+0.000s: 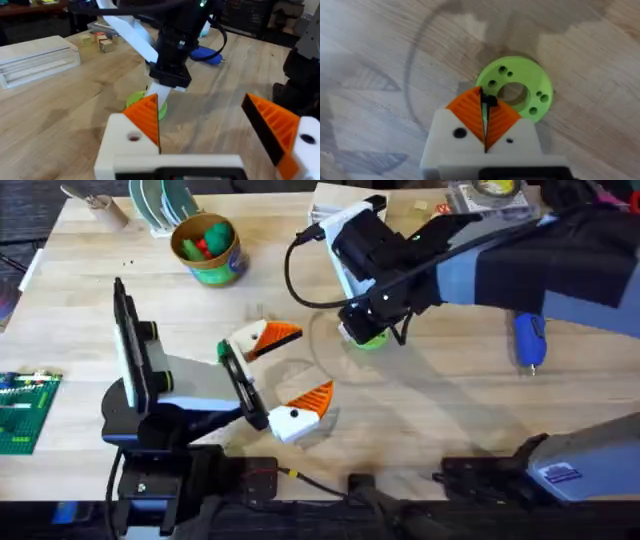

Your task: Pick up the gripper from the table and insert it into the empty holder that is missing its gripper. Then pick up a screw, insert it into the mounting hole, and use the screwdriver to tighten it. Finally, clean up the table by picking up the vegetable and placing it into the bucket.

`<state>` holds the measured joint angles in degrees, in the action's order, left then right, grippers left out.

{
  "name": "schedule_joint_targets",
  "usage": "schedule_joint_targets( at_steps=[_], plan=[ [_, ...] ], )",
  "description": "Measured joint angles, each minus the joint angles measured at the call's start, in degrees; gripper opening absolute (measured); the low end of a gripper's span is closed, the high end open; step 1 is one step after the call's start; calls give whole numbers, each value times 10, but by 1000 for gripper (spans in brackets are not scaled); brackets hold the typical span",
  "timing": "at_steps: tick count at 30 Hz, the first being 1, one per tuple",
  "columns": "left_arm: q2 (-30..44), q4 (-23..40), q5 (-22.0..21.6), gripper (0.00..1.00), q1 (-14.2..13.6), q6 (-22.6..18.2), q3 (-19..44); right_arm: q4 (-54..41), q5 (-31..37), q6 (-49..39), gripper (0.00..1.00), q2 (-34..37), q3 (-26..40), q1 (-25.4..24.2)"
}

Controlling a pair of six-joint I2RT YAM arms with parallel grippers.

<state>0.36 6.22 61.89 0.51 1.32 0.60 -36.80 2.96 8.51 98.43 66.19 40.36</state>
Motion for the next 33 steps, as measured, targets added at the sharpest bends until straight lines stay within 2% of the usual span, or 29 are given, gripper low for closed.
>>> schedule_joint_targets(
  at_steps=[2, 18, 26, 33],
  plan=[
    [0, 0, 0, 993, 0, 0, 0, 0, 0, 0, 10, 0, 0, 0],
    [0, 0, 0, 993, 0, 0, 0, -30, 0, -1, 7, 0, 16, -5],
    [0, 0, 0, 993, 0, 0, 0, -88, 2, -27, 7, -12, 98, -20],
    [0, 0, 0, 993, 0, 0, 0, -183, -2, -50, 7, -14, 228, -18]
  ],
)
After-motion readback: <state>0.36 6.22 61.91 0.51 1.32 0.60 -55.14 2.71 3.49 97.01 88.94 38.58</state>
